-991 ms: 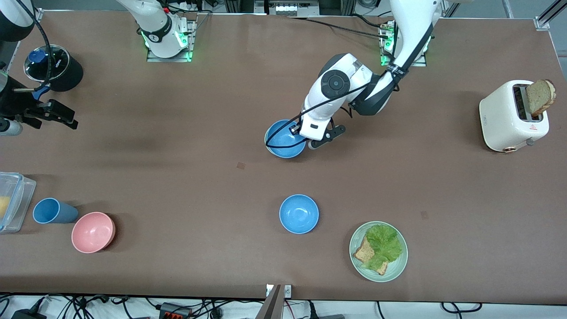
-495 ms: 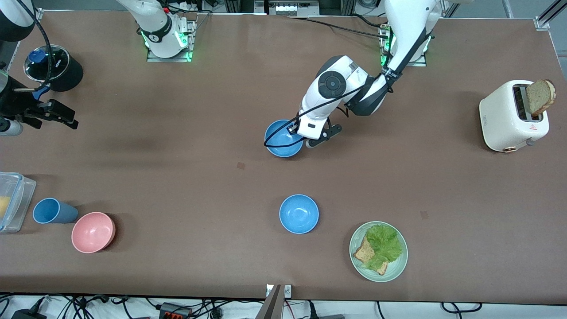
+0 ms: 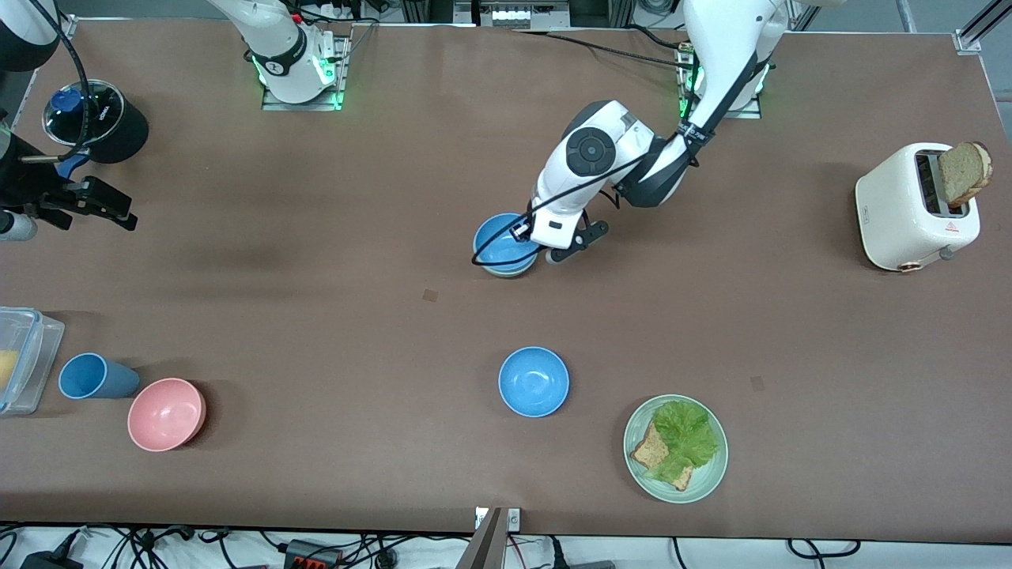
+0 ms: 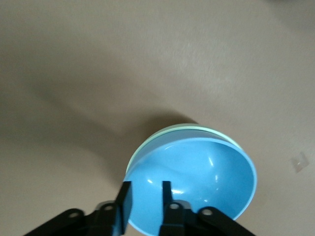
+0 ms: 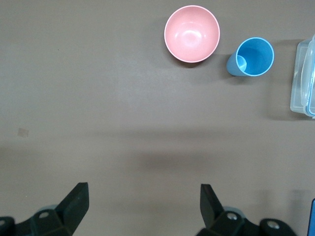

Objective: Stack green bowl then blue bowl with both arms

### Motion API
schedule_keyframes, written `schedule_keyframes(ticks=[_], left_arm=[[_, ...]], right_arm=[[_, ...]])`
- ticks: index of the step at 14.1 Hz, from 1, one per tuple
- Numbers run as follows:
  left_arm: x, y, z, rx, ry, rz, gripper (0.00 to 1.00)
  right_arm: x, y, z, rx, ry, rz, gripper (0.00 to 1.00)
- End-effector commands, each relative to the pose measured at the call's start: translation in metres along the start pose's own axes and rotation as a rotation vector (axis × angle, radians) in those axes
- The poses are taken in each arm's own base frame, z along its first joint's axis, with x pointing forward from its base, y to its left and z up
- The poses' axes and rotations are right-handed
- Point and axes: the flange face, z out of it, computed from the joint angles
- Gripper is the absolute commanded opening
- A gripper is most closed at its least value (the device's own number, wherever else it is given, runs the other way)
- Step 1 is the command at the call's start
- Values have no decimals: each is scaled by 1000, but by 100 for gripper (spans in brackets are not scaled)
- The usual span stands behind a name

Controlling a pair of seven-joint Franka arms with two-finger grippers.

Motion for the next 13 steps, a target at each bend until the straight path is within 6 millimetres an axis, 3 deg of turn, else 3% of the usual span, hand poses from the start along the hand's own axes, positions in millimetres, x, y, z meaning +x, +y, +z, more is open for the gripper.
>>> schedule_keyframes(ticks=[1, 5, 8, 10, 11, 12, 13], left_arm=[[15, 0, -26, 5, 27, -20, 40], [47, 13, -79, 29, 21, -57, 41], [77, 15, -125, 1, 39, -81, 47], [105, 7, -154, 27, 34, -6, 61], [125, 1, -173, 48, 21, 43, 77], [140, -5, -189, 55, 5, 87, 100], [156, -12, -200, 52, 2, 90, 100]], right_arm=[[-1, 0, -5, -9, -3, -16, 100], [-1, 0, -5, -9, -3, -15, 100], [-1, 1, -5, -9, -5, -16, 100], [-1, 0, -4, -9, -9, -18, 100], [-2, 0, -4, -9, -12, -18, 100], [-2, 1, -4, -9, -12, -16, 100], [-2, 0, -4, -9, -12, -16, 100]])
